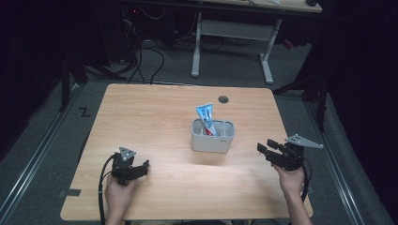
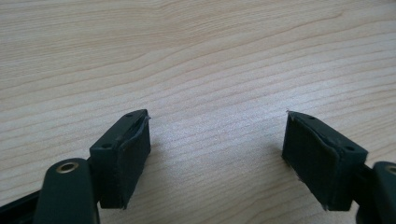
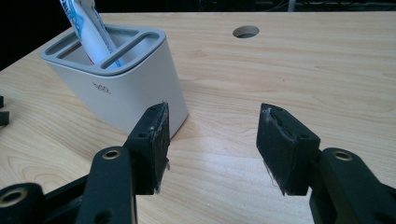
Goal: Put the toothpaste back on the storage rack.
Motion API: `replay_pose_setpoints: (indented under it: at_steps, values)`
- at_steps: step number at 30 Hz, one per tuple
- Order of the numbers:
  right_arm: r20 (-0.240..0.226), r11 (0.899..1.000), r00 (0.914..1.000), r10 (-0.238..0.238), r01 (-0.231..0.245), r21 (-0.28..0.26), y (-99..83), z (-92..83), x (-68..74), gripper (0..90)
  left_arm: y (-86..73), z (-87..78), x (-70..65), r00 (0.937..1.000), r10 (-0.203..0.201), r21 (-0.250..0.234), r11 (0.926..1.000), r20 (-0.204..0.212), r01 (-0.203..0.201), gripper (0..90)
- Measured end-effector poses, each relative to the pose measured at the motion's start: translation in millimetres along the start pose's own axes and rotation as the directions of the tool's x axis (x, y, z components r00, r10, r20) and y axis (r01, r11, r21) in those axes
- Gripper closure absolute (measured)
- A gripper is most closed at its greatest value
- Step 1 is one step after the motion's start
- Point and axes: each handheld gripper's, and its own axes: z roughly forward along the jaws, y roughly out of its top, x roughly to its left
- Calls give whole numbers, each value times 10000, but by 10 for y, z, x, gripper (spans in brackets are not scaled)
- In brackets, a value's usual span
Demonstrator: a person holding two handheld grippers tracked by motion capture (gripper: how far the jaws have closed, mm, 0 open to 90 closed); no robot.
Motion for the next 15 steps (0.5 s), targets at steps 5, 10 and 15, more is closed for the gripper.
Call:
replay_pose_setpoints:
  at_steps: [5,10,15]
  values:
    - [-20,9999,9999,107,-107,77,-55,27,0,442,0,0,0,10000,3,0,10000,0,-3,238]
    - [-27,9996,9998,188,-188,188,-107,54,-2,437,0,0,0,10000,3,-1,10000,-1,-3,238]
    - [-26,9993,9999,149,-148,333,-159,81,2,431,1,1,0,10000,0,0,10000,-5,0,238]
